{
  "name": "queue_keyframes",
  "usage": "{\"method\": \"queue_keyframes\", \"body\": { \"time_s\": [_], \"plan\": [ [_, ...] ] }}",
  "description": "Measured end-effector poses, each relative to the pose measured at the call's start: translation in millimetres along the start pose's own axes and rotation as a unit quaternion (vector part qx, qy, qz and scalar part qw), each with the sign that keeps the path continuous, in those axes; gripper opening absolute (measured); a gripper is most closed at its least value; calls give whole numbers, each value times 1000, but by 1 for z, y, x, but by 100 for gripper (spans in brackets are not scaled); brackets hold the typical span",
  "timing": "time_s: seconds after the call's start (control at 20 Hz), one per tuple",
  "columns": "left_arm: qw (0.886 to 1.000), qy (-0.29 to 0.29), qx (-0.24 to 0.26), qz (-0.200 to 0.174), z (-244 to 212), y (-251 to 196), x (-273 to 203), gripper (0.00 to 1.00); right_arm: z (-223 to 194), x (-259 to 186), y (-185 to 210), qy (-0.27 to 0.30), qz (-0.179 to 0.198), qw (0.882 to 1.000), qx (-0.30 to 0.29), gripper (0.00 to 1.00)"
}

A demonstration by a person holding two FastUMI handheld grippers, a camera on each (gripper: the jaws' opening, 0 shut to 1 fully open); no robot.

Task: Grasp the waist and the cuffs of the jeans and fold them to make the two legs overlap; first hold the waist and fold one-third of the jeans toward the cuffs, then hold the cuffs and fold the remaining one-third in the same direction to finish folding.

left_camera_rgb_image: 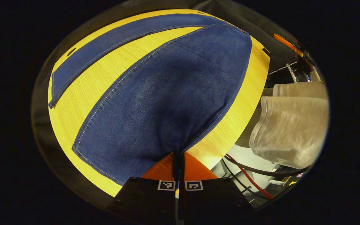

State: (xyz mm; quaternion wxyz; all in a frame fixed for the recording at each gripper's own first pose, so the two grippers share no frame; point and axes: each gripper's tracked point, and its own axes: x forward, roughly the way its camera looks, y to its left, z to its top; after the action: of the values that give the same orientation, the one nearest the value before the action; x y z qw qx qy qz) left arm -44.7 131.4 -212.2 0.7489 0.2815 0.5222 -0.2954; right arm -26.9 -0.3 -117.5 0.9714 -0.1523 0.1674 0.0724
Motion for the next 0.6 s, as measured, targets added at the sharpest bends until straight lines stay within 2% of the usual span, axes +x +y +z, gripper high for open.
{"method": "queue_keyframes", "body": {
  "time_s": [0.2,0.35,0.45,0.6],
  "plan": [
    [1000,12,-2,-14,0,1,0,0,-24,13,-26,68,49,994,-75,99],
    [1000,19,-3,-11,0,1,0,0,-51,36,-63,133,67,979,-138,99],
    [1000,24,-7,-6,1,2,0,0,-72,49,-84,184,82,963,-179,100],
    [999,37,-15,1,0,2,0,0,-102,68,-112,241,111,927,-265,99]
  ]
}}
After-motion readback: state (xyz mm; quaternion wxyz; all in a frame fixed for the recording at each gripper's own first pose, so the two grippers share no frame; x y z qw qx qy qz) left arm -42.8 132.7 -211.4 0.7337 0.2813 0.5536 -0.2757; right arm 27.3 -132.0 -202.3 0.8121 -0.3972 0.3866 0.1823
